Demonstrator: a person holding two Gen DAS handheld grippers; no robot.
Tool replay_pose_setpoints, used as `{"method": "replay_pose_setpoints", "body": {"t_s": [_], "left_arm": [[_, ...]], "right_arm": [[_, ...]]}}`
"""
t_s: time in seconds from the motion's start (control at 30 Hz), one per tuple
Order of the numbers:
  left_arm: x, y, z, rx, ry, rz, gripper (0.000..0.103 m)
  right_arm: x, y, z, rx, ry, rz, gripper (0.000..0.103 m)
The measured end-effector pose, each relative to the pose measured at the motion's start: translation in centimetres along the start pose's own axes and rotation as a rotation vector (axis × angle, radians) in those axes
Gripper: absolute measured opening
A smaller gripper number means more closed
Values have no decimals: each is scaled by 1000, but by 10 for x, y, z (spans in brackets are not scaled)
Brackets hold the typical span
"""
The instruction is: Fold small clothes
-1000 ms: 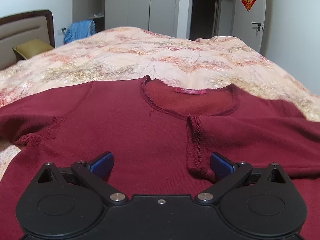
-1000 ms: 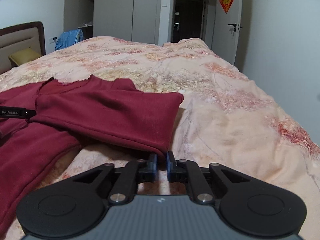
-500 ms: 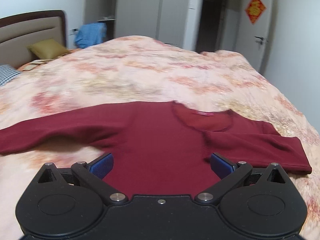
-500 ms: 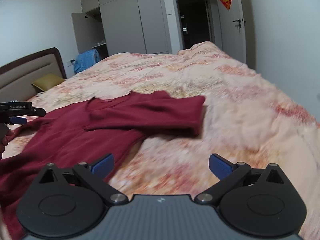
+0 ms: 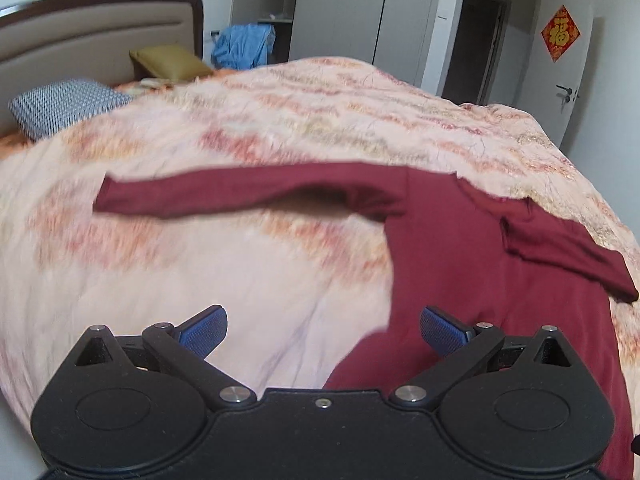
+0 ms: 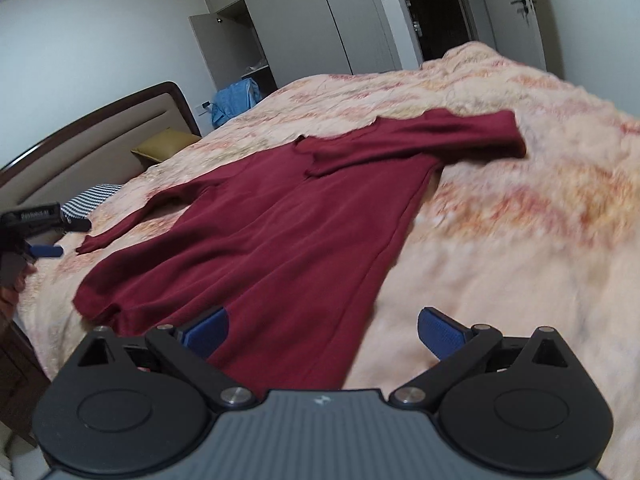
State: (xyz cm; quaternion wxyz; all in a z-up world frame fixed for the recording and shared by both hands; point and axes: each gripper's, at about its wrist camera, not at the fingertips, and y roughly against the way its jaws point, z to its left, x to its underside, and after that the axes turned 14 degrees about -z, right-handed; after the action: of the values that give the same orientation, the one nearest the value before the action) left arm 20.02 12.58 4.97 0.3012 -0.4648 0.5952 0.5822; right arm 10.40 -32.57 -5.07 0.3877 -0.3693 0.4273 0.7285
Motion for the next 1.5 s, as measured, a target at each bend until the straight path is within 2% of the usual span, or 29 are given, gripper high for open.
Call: {"method": "replay_pose_setpoints", "body": {"t_s": [0.1, 0.23, 0.3, 0.37, 0.47, 0.53, 0.57, 0.6, 0.63, 0.67, 0.7, 0.77, 0.8, 0.93, 1.03, 1.13, 1.23, 1.4, 1.5], "left_arm": [[25, 5, 20, 10, 96, -19, 102], [49, -2, 31, 33, 206, 21, 102], [57, -5, 30, 38, 207, 35, 102], [62, -3, 26, 43, 172, 27, 102], [64, -4, 20, 56, 130, 37, 95], [63, -4, 19, 60, 131, 46, 80], [62, -3, 19, 63, 136, 48, 75], [60, -2, 19, 69, 143, 50, 65], [59, -1, 19, 81, 151, 53, 51], [58, 0, 19, 95, 160, 62, 43], [58, 0, 18, 107, 170, 76, 30], [56, 2, 16, 108, 182, 100, 17], [55, 4, 14, 110, 186, 104, 8], [47, 27, 6, 112, 216, 92, 5], [45, 47, 12, 189, 380, 142, 4], [46, 67, 8, 188, 373, 134, 4], [57, 77, 5, 187, 373, 149, 4], [91, 73, 1, 166, 320, 160, 5], [95, 66, 2, 149, 296, 171, 16]], "right_arm": [[16, 8, 11, 6, -44, 7, 103], [30, 19, 23, 26, -50, -27, 103], [32, 21, 26, 20, -62, -34, 101], [33, 21, 25, 26, -79, -25, 94], [33, 19, 23, 61, -89, -23, 82], [35, 19, 22, 84, -89, -19, 70], [35, 19, 23, 94, -84, -16, 66], [36, 19, 24, 102, -75, -14, 54], [36, 19, 24, 105, -68, -11, 38], [36, 19, 24, 105, -65, -7, 28], [35, 19, 23, 101, -70, -3, 14], [31, 21, 19, 80, -82, 0, 9], [29, 22, 18, 72, -81, -8, 8], [8, 38, 12, 33, -86, -54, 6], [-16, 55, 4, -13, -111, -63, 6], [-43, 69, -4, -42, -114, -48, 6], [-57, 81, -11, -28, -86, -39, 5], [-34, 79, -20, 38, -55, 25, 5], [-8, 71, -25, 87, -30, 58, 6]]}}
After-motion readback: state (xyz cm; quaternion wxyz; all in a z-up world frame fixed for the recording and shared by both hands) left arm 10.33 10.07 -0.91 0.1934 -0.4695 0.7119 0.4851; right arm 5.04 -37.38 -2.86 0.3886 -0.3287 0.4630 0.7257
